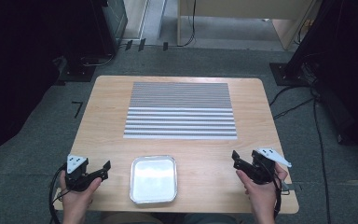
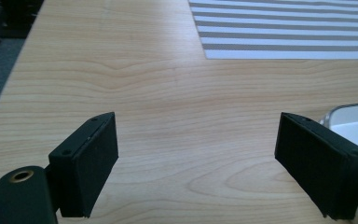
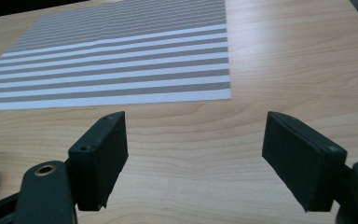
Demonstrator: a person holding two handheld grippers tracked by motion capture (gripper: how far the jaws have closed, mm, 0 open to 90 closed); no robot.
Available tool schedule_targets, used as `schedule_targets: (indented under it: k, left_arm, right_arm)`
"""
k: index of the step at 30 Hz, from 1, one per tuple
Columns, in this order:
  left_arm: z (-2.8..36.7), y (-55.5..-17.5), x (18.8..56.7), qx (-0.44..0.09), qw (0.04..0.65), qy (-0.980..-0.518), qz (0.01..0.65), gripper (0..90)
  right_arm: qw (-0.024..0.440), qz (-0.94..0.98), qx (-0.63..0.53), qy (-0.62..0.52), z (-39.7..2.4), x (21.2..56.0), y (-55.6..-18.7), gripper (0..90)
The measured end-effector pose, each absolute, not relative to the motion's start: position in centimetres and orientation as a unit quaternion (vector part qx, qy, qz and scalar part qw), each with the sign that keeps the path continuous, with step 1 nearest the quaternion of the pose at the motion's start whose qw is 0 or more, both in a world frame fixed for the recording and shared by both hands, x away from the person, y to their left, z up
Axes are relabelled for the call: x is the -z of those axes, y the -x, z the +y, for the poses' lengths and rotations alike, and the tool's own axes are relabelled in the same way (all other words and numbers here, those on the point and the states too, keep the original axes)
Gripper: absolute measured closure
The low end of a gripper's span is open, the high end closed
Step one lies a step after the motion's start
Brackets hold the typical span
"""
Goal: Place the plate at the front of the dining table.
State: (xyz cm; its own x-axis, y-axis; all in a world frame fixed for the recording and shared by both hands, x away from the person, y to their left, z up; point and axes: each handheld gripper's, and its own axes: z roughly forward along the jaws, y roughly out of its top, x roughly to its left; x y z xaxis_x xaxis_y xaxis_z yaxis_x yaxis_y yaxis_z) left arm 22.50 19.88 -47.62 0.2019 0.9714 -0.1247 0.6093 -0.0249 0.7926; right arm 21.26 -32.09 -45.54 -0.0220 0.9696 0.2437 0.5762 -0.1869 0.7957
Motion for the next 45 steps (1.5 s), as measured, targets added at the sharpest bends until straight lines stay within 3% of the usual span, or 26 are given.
schedule_targets:
  k: [7,45]
  left_arm:
    - [18.8,-22.3,47.5,-0.230,0.386,-0.685,0.574,13.2]
    - [14.9,-21.2,47.3,-0.209,0.392,-0.705,0.552,14.6]
  right_arm:
    - [0.237,0.611,-0.407,-0.636,-30.1,45.2,-21.1,25.9]
    - [0.217,0.666,-0.423,-0.575,-23.0,44.8,-20.4,27.6]
